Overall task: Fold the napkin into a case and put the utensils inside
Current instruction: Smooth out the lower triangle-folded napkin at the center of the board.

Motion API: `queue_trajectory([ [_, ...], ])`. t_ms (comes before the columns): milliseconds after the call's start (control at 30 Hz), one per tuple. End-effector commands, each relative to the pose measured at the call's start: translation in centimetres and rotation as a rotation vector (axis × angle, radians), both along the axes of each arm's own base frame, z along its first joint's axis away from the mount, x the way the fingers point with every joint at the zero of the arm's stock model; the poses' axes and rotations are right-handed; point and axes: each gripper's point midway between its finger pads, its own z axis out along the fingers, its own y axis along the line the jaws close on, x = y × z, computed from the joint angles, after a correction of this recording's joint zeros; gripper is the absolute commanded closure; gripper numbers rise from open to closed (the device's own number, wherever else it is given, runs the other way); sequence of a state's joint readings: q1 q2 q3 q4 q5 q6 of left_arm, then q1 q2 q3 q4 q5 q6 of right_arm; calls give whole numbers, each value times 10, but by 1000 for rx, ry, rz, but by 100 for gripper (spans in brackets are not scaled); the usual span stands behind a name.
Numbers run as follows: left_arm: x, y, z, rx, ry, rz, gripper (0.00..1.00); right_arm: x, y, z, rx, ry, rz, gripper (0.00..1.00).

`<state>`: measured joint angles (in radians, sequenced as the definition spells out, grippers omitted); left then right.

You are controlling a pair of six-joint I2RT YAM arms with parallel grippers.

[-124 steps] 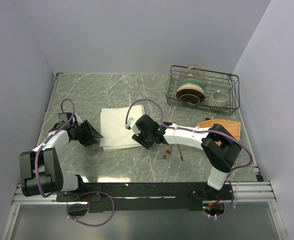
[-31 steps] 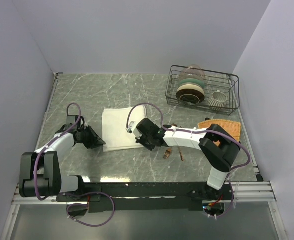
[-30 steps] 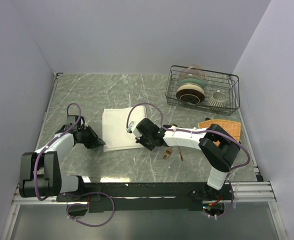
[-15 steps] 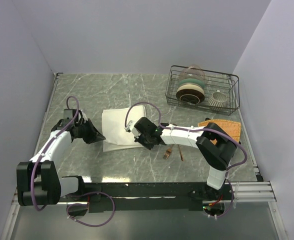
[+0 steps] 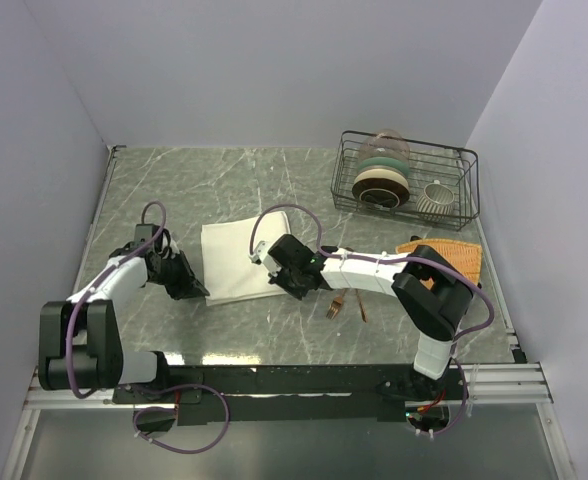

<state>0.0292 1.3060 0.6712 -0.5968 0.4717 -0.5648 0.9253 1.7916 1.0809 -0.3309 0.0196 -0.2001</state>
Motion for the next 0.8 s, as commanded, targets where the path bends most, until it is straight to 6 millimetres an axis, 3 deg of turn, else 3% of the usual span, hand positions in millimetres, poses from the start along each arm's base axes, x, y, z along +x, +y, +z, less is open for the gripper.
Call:
queue_trajectory([
  [0,8,10,-12,63,4,14,97,-3,0,4,-8,4,6,100],
  [67,5,11,-16,71,33,9,89,-4,0,8,-8,5,13,100],
  [133,5,12,-12,80,32,-9,74,-4,2,12,2,8,27,100],
  [200,11,12,2,52,4,-22,55,-11,6,23,32,35,51,87],
  [233,15,14,12,41,-42,-41,52,-16,10,29,55,55,64,69],
  [300,30,19,34,14,-139,-34,46,-20,16,53,107,68,79,51],
  [333,35,13,52,-35,-217,-67,45,-24,20,62,143,93,91,37],
  [433,59,2,95,-108,-425,-153,44,-23,21,94,226,118,95,24],
  [567,63,-25,94,-198,-419,-244,54,-9,23,115,351,233,48,24],
  [633,52,-43,75,-240,-316,-299,66,10,19,113,405,299,-51,34],
  [700,42,-53,58,-273,-237,-304,78,19,30,105,445,391,-97,47],
  [767,39,-50,46,-249,-215,-282,84,28,34,90,451,448,-135,54],
])
